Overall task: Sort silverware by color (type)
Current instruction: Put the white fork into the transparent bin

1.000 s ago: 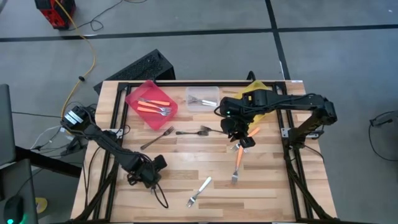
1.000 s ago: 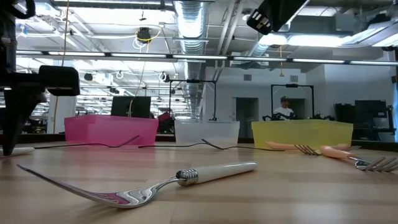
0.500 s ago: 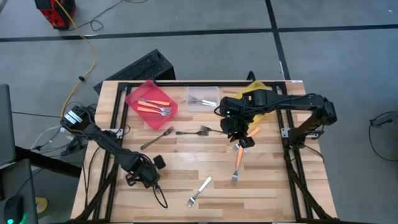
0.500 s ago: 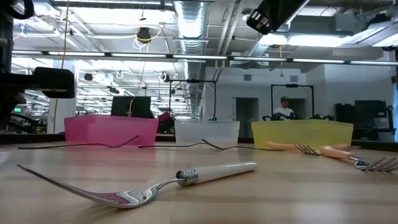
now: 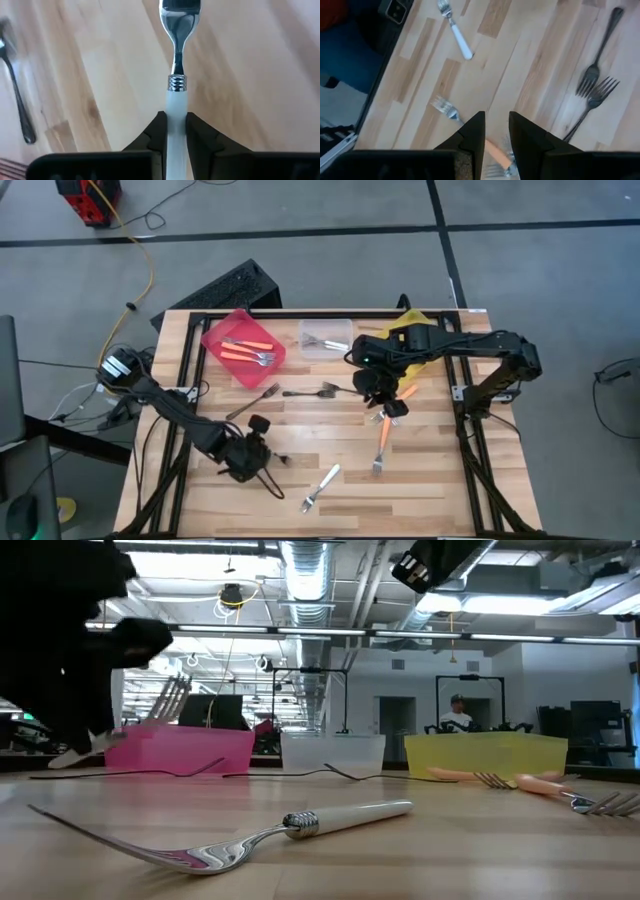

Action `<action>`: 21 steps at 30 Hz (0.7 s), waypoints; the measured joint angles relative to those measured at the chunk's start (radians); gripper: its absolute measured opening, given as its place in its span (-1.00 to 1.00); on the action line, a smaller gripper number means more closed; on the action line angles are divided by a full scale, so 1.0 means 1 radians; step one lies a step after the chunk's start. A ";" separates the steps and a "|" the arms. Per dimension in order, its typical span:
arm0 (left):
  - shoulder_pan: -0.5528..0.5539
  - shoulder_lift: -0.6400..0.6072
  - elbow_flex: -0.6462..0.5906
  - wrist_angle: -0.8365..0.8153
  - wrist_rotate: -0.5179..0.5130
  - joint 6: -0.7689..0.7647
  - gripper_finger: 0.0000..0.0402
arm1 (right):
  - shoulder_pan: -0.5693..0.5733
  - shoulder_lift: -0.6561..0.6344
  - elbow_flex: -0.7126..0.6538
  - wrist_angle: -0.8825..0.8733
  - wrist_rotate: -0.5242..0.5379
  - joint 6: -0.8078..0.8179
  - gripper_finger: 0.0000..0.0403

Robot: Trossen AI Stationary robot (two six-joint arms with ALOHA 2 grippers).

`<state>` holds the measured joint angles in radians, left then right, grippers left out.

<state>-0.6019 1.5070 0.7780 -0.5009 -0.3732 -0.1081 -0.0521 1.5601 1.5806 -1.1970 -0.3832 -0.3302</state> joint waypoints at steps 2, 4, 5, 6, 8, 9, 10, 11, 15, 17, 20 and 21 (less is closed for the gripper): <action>-0.003 -0.026 0.000 0.012 -0.038 -0.013 -0.85 | -0.001 -0.008 0.000 -0.023 -0.011 0.000 -0.44; -0.005 -0.061 0.000 0.014 -0.082 -0.023 -0.85 | 0.000 -0.023 0.000 -0.047 -0.016 0.001 -0.44; -0.005 -0.075 0.000 0.011 -0.096 -0.032 -0.86 | 0.000 -0.031 0.000 -0.069 -0.015 0.005 -0.44; -0.004 -0.091 0.000 0.002 -0.103 -0.041 -0.87 | 0.000 -0.038 0.000 -0.085 -0.016 0.016 -0.44; -0.005 -0.126 0.000 -0.018 -0.103 -0.057 -0.87 | 0.000 -0.068 0.000 -0.105 -0.016 0.045 -0.44; -0.006 -0.143 0.000 -0.026 -0.103 -0.063 -0.86 | 0.000 -0.083 0.000 -0.125 -0.016 0.061 -0.44; -0.007 -0.159 0.000 -0.037 -0.103 -0.066 -0.86 | 0.001 -0.098 -0.001 -0.140 -0.016 0.076 -0.44; -0.010 -0.172 0.000 -0.055 -0.103 -0.071 -0.85 | 0.005 -0.123 -0.010 -0.138 -0.016 0.092 -0.44; -0.024 -0.231 0.000 -0.097 -0.121 -0.080 -0.85 | 0.018 -0.277 -0.156 -0.075 -0.009 0.160 -0.44; -0.027 -0.261 0.000 -0.110 -0.123 -0.080 -0.87 | 0.026 -0.377 -0.268 -0.006 -0.007 0.223 -0.44; -0.027 -0.299 0.001 -0.098 -0.131 -0.061 -0.86 | 0.026 -0.540 -0.452 0.136 0.037 0.326 -0.44; -0.025 -0.311 0.001 -0.094 -0.141 -0.051 -0.85 | 0.026 -0.591 -0.512 0.195 0.056 0.367 -0.44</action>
<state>-0.6273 1.1959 0.7791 -0.5948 -0.5143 -0.1589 -0.0257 0.9688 1.0688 -1.0023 -0.3270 0.0373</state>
